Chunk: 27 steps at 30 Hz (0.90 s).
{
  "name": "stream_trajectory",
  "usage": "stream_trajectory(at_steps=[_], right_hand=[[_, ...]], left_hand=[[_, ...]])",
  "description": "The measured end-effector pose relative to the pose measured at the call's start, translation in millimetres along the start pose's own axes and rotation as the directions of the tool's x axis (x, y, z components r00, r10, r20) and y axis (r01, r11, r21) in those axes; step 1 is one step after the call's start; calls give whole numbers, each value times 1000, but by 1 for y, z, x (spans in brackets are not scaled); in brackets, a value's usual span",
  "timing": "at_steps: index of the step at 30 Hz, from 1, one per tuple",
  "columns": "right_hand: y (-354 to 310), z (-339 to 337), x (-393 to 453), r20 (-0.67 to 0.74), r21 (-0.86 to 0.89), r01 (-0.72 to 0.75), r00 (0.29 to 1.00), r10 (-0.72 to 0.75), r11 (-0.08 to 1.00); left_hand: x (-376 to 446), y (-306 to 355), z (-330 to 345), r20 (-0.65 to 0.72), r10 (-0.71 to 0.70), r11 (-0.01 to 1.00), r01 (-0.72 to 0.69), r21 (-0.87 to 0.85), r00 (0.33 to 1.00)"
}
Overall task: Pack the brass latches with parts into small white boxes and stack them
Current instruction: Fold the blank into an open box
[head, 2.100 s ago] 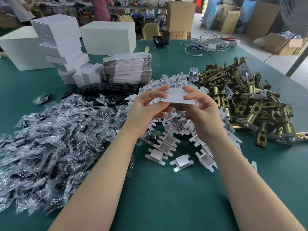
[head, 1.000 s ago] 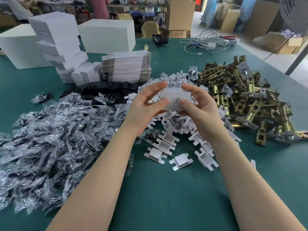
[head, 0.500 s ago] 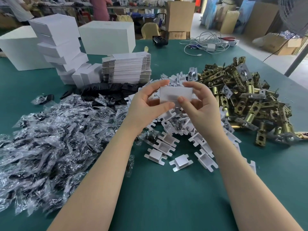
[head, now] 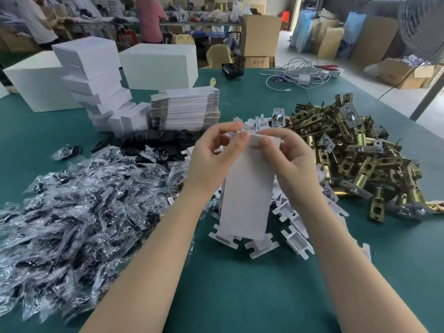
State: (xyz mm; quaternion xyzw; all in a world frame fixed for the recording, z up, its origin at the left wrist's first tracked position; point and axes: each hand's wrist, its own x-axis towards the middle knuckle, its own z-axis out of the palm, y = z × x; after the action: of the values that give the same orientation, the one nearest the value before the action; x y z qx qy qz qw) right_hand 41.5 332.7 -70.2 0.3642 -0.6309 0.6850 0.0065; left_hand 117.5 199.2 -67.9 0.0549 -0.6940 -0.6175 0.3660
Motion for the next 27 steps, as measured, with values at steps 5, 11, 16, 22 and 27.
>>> stream_trajectory(at_steps=[5, 11, 16, 22, 27], right_hand=[[28, 4, -8, -68, -76, -187, 981, 182, 979], [30, 3, -7, -70, 70, -301, 950, 306, 951], [25, 0, -6, -75, 141, -315, 942, 327, 939], [24, -2, -5, -96, 53, -234, 967, 238, 971], [28, 2, -6, -112, -15, -230, 967, 227, 973]], left_hand=[[-8, -32, 9, 50, -263, 965, 261, 39, 964], [-15, -34, 8, 22, -144, 983, 140, 116, 989], [-16, -33, 9, 42, -127, 990, 124, 63, 991], [-10, -30, 8, 45, -153, 985, 148, 93, 987], [-3, -30, 3, 62, -253, 962, 244, 126, 966]])
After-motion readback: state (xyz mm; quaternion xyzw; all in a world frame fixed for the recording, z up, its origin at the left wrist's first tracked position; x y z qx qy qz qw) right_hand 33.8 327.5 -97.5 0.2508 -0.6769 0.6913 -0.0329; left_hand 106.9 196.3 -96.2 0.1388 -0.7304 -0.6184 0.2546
